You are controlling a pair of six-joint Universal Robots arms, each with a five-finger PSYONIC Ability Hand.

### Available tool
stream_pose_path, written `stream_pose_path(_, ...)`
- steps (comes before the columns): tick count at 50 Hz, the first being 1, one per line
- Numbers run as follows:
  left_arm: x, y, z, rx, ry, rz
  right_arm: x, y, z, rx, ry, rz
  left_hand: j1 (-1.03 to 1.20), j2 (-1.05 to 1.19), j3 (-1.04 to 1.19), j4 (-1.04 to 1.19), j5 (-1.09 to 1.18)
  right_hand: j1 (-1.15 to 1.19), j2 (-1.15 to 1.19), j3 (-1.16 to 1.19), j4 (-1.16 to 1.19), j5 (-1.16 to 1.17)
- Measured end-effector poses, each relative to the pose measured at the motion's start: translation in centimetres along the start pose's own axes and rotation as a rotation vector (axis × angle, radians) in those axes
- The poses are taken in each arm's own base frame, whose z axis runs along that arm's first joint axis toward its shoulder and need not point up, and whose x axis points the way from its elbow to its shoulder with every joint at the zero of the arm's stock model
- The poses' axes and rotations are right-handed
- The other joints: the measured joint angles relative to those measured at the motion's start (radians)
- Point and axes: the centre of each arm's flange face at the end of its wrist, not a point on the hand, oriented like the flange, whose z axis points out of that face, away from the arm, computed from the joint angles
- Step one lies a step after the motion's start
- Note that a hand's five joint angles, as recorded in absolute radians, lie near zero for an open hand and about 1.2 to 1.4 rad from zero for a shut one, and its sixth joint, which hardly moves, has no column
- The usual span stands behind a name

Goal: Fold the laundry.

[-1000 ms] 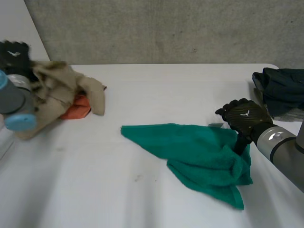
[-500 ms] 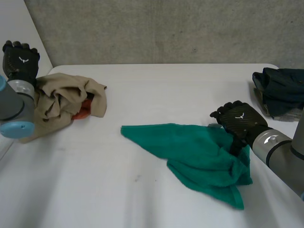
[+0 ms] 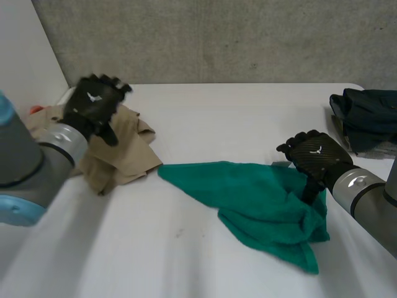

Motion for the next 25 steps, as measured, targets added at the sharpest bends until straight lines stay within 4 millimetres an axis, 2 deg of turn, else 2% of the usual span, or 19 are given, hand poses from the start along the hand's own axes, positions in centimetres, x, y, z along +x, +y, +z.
stream_pose_path(4,2.9,2.2,1.2,-0.027,0.065,-0.003,-0.1,0.2,-0.1,-0.006,-0.004,0.002,0.0,0.0,0.0,0.0,0.0,0.0,0.0,0.0,0.0,0.0)
stream_pose_path(6,3.6,2.9,1.7,-0.033,0.078,-0.002,-0.2,0.3,-0.1,-0.008,-0.006,0.003,0.0,0.0,0.0,0.0,0.0,0.0,0.0,0.0,0.0,0.0)
stream_pose_path(7,4.5,3.8,2.4,-0.04,0.093,0.0,-0.2,0.4,-0.1,-0.011,-0.008,0.003,0.0,0.0,0.0,0.0,0.0,0.0,0.0,0.0,0.0,0.0)
stream_pose_path(10,5.4,5.0,3.6,-0.048,0.099,0.004,-0.3,0.5,-0.1,-0.014,-0.01,0.004,0.003,0.001,0.001,0.001,0.001,0.0,0.0,0.0,0.0,0.0)
stream_pose_path(11,5.6,5.8,4.6,-0.053,0.092,0.007,-0.4,0.6,-0.2,-0.017,-0.013,0.004,0.171,0.151,0.151,0.154,0.17,0.0,0.0,0.0,0.0,0.0)
stream_pose_path(13,5.5,6.5,5.5,-0.057,0.074,0.011,-0.5,0.6,-0.2,-0.018,-0.014,0.004,0.315,0.278,0.279,0.283,0.299,0.0,0.0,0.0,0.0,0.0)
stream_pose_path(14,5.2,7.1,6.1,-0.064,0.054,0.014,-0.5,0.6,-0.2,-0.019,-0.015,0.005,0.537,0.472,0.471,0.476,0.487,0.0,0.0,0.0,0.0,0.0)
stream_pose_path(16,4.3,8.1,7.3,-0.078,0.007,0.023,-0.5,0.7,-0.2,-0.019,-0.016,0.005,0.611,0.558,0.556,0.54,0.549,0.0,0.0,0.0,0.0,0.0)
stream_pose_path(17,3.9,8.4,7.6,-0.082,-0.008,0.026,-0.5,0.7,-0.2,-0.019,-0.016,0.004,0.884,0.832,0.825,0.826,0.831,0.0,0.0,0.0,0.0,0.0)
stream_pose_path(19,1.9,9.6,8.8,-0.104,-0.086,0.051,-0.5,0.7,-0.1,-0.017,-0.014,0.003,0.893,0.912,0.904,0.918,0.889,0.0,0.0,0.0,0.0,0.0)
stream_pose_path(22,-1.1,10.9,9.8,-0.13,-0.19,0.103,-0.5,0.7,-0.1,-0.011,-0.01,0.001,0.893,0.917,0.914,0.927,0.889,0.001,0.0,0.0,0.0,0.0)
stream_pose_path(23,-1.5,11.1,9.9,-0.134,-0.203,0.113,-0.5,0.7,-0.1,-0.01,-0.009,0.001,0.893,0.917,0.914,0.927,0.889,0.0,0.0,0.0,0.0,0.0)
stream_pose_path(25,-4.1,12.5,10.5,-0.166,-0.286,0.19,-0.5,0.6,0.0,-0.005,-0.007,-0.001,0.893,0.917,0.914,0.928,0.889,0.0,0.0,0.0,0.0,0.0)
